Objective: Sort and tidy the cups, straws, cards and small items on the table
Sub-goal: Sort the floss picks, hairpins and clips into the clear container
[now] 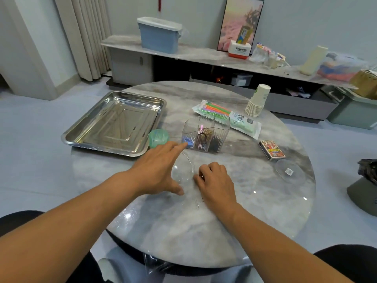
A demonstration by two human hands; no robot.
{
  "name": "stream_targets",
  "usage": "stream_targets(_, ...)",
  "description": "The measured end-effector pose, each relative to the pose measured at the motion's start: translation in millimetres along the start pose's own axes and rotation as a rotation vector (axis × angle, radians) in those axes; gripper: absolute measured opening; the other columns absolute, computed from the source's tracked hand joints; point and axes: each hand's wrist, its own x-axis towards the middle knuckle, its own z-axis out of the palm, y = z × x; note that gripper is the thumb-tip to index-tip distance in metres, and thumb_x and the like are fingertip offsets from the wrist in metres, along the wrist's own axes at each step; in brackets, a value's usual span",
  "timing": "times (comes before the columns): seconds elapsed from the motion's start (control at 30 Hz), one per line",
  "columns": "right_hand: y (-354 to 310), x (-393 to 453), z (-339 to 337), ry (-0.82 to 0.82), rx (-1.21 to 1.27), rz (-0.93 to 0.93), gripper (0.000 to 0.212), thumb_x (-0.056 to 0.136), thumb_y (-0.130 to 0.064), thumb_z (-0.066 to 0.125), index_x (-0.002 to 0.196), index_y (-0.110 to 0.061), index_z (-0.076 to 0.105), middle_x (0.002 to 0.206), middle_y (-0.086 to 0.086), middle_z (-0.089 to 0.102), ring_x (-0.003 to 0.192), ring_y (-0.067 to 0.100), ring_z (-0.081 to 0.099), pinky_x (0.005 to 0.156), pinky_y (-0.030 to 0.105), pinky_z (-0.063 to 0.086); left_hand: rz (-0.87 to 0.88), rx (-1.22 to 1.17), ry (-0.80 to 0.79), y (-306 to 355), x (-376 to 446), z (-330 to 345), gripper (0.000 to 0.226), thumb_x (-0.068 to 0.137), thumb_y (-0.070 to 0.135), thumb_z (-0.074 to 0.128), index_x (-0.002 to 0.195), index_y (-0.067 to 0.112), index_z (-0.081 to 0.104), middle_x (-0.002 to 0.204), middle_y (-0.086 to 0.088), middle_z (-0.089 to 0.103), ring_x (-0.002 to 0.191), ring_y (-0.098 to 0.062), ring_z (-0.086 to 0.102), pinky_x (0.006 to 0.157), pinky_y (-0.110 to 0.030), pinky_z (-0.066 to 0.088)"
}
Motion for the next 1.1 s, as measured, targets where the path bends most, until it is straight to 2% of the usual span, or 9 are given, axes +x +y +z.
stream_targets(0.2,-1.3,12.0,-2.3,-0.059,-0.171,0.003,0.039,0.108,-0.046,0.032,0.106,-0.015,0.055,0.102,0.005,0.060,0.090,0.032,0.063,0.064,0.038,0.037,-0.006,-0.119,0.030,0.4,2.3,7.6,0.138,0.053,0.064,0.089,0.156,0.045,0.000,0.159,0.010,0.031,0.140,-0.017,0.039,0.110,-0.034,0.035)
stream_targets(0.4,-5.3,35.1,-16.9,-0.194,-0.053,0.119,0.041,0.108,-0.038,0.030,0.096,-0.012,0.059,0.098,0.013,0.068,0.094,0.041,0.063,0.071,0.040,0.039,-0.053,-0.160,0.062,7.3,1.2,6.9,0.141,0.051,0.060,0.092,0.149,0.058,-0.008,0.145,0.010,0.029,0.116,-0.027,0.056,0.085,-0.037,0.046)
stream_targets(0.53,-15.9,54.1,-42.0,0.080,0.461,0.382,0.045,0.105,-0.035,0.036,0.064,-0.018,0.046,0.063,-0.003,0.052,0.065,0.020,0.051,0.061,0.035,0.031,-0.080,-0.267,0.075,8.9,0.0,6.4,0.146,0.051,0.057,0.094,0.149,0.058,-0.013,0.153,0.005,0.036,0.133,-0.025,0.049,0.102,-0.041,0.045)
stream_targets(0.63,-47.0,71.7,-63.6,0.304,0.731,0.316,0.052,0.105,-0.031,0.043,0.055,-0.022,0.033,0.046,-0.010,0.041,0.048,0.008,0.033,0.051,0.031,0.024,-0.095,-0.368,0.071,11.3,-0.5,8.9,0.148,0.050,0.055,0.095,0.149,0.057,-0.015,0.157,0.006,0.035,0.143,-0.015,0.039,0.109,-0.044,0.042)
stream_targets(0.73,-80.6,69.0,-70.7,0.287,0.802,0.178,0.051,0.106,-0.035,0.044,0.057,-0.021,0.045,0.050,-0.014,0.048,0.050,0.006,0.043,0.052,0.028,0.033,-0.113,-0.460,0.080,13.9,1.1,10.2,0.147,0.048,0.055,0.094,0.151,0.053,-0.011,0.158,0.009,0.034,0.142,-0.011,0.040,0.110,-0.041,0.044)
stream_targets(0.83,-86.9,55.4,-63.6,0.122,0.681,0.107,0.045,0.106,-0.039,0.042,0.073,-0.016,0.062,0.067,-0.004,0.064,0.068,0.015,0.062,0.066,0.040,0.052,-0.122,-0.557,0.115,14.3,3.8,9.7,0.140,0.047,0.051,0.093,0.150,0.052,-0.002,0.146,0.026,0.039,0.135,-0.002,0.045,0.103,-0.030,0.046)
stream_targets(0.93,-78.7,47.6,-60.7,0.063,0.573,0.039,0.045,0.106,-0.041,0.041,0.078,-0.015,0.066,0.075,0.000,0.068,0.075,0.020,0.065,0.072,0.047,0.054,-0.145,-0.623,0.099,13.8,4.7,9.9,0.147,0.049,0.046,0.095,0.154,0.049,-0.008,0.149,0.018,0.041,0.131,-0.002,0.046,0.105,-0.028,0.044)
stream_targets(1.03,-70.2,40.7,-63.4,0.059,0.715,0.002,0.041,0.105,-0.041,0.045,0.090,-0.019,0.077,0.089,-0.008,0.076,0.088,0.007,0.071,0.082,0.035,0.056,-0.156,-0.620,0.087,12.8,3.7,10.4,0.148,0.051,0.045,0.096,0.156,0.043,-0.009,0.153,0.013,0.039,0.138,-0.006,0.042,0.109,-0.032,0.041)
stream_targets(1.1,-53.7,34.9,-65.1,0.204,0.824,0.095,0.039,0.105,-0.041,0.046,0.091,-0.023,0.078,0.088,-0.014,0.075,0.087,0.000,0.069,0.079,0.021,0.052,-0.163,-0.605,0.093,11.8,3.1,8.2,0.147,0.052,0.048,0.097,0.159,0.039,-0.005,0.156,0.011,0.035,0.143,-0.009,0.037,0.114,-0.039,0.039)
